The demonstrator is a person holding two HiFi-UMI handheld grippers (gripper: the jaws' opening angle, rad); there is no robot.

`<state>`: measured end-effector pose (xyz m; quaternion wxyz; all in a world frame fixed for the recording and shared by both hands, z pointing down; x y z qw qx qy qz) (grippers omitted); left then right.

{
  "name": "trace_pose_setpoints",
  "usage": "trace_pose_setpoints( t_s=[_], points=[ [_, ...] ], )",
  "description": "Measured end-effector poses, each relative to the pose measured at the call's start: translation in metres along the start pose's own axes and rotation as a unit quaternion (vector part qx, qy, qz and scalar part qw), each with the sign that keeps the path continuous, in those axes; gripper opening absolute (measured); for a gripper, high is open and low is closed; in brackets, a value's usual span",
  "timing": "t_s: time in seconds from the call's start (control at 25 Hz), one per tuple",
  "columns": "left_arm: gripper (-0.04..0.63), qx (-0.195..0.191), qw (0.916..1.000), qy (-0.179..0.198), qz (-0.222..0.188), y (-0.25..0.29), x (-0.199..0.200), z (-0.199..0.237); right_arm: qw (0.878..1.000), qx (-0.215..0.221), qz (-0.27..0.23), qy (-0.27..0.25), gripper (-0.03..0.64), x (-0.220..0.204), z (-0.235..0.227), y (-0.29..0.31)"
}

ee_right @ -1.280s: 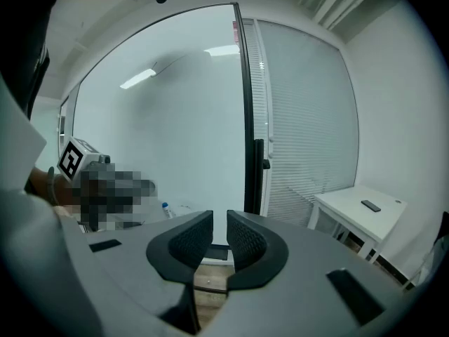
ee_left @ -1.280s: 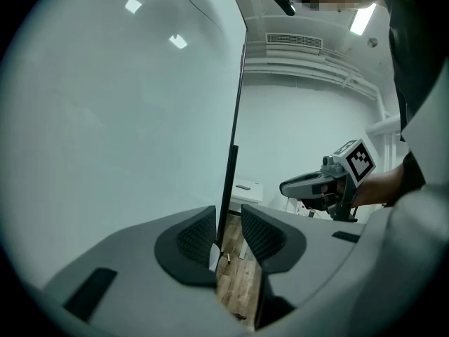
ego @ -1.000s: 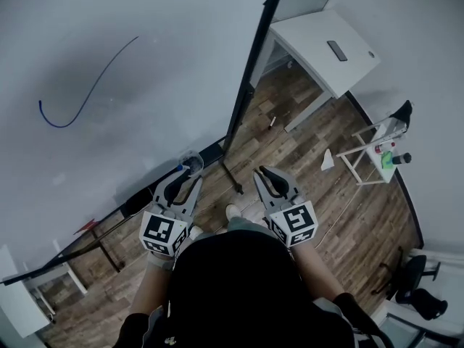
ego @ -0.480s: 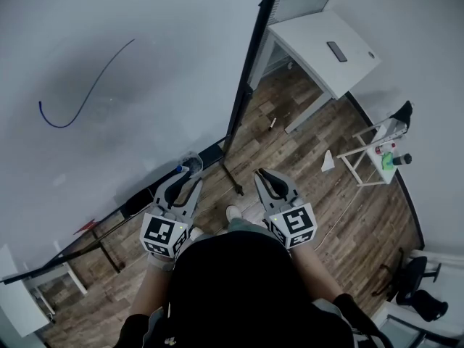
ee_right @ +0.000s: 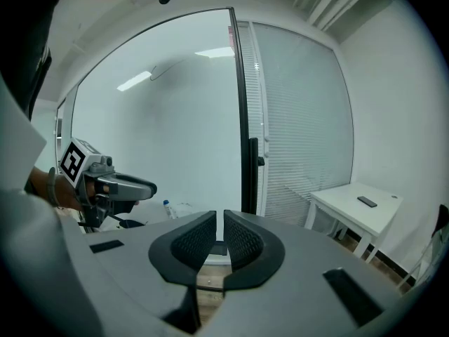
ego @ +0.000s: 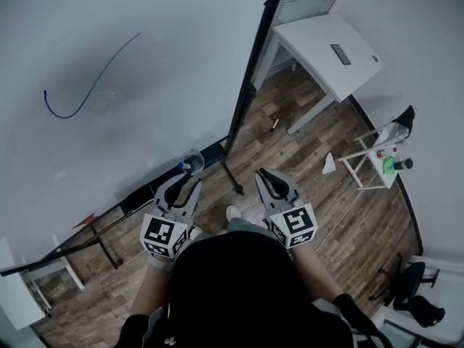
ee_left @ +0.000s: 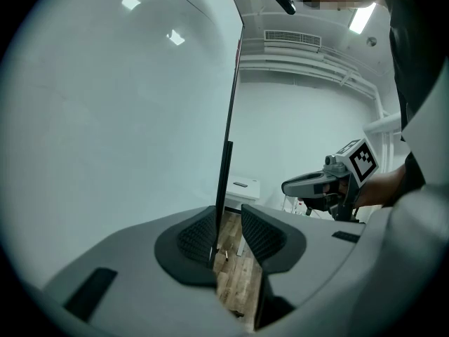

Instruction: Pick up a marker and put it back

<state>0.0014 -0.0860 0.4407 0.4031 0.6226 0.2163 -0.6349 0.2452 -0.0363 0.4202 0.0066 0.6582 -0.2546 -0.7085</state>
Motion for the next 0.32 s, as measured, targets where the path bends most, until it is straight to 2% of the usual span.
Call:
trace_pose_setpoints(
  t_s=[0.32],
  points=[
    [0.126, 0.007, 1.0000, -0.004, -0.001, -0.0047, -0.0027, -0.0012, 1.000, 0.004, 0.001, -0.003, 0.058, -0.0008, 0.0004, 0.0009]
  ],
)
Point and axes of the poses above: the fingertips, and each gripper's own axes: y forward along the fingers, z to its left, x out of its top, the point moved 8 cm from there along -y, backward along the fingers
